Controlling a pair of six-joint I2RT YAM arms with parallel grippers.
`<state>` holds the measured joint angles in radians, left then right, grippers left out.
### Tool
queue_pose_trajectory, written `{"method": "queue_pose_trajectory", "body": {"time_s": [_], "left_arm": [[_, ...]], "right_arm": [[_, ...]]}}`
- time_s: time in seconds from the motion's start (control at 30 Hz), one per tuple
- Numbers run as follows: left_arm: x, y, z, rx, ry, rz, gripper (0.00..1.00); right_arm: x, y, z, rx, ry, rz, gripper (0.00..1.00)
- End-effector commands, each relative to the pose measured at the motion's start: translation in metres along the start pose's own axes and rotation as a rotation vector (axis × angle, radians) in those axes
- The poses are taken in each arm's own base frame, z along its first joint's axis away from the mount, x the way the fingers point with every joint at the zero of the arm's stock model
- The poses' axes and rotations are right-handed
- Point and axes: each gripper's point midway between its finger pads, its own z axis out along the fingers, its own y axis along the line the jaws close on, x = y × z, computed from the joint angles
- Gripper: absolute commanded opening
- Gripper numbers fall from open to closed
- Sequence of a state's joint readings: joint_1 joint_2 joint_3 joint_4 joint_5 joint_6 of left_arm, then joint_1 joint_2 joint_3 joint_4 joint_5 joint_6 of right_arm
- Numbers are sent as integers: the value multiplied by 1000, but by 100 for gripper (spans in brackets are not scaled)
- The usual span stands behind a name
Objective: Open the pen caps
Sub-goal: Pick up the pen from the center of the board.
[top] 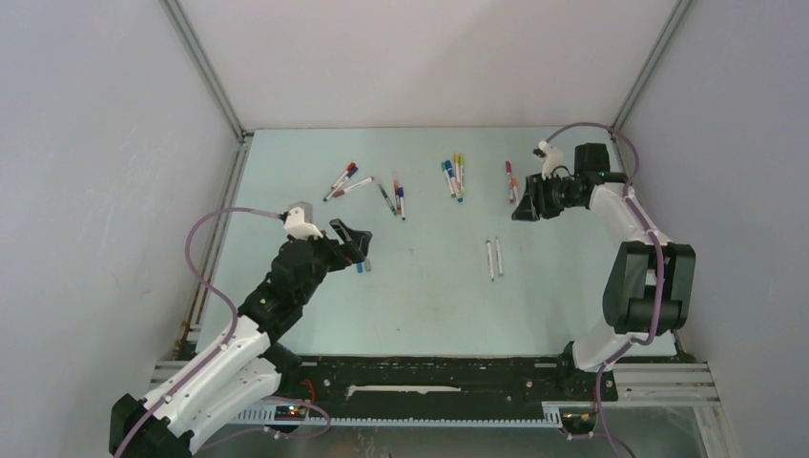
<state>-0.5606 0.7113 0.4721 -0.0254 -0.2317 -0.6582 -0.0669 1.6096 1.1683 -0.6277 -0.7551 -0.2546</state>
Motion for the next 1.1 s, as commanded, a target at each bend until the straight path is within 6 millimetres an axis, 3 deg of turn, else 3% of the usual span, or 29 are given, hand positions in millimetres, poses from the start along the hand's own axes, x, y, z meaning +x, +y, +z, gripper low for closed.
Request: {"method": "queue_pose_trajectory", "body": {"time_s": [0.0, 0.2, 0.37, 0.63, 1.07], "left_arm": [[-6, 1, 0, 3, -45, -39, 100], [5, 8, -1, -7, -18, -39, 100], [5, 10, -1, -13, -23, -31, 100], [9, 13, 1, -24, -10, -25, 100], [15, 16, 6, -44, 16, -18, 100]], "right_arm": [[-44, -37, 1, 153, -33, -18, 47], [-63, -87, 20, 337, 75, 90, 45], [-75, -104, 37, 386, 98, 81, 36], [-75, -127, 64, 393, 156, 111, 20], [-72, -153, 88, 405, 207, 132, 26]]}}
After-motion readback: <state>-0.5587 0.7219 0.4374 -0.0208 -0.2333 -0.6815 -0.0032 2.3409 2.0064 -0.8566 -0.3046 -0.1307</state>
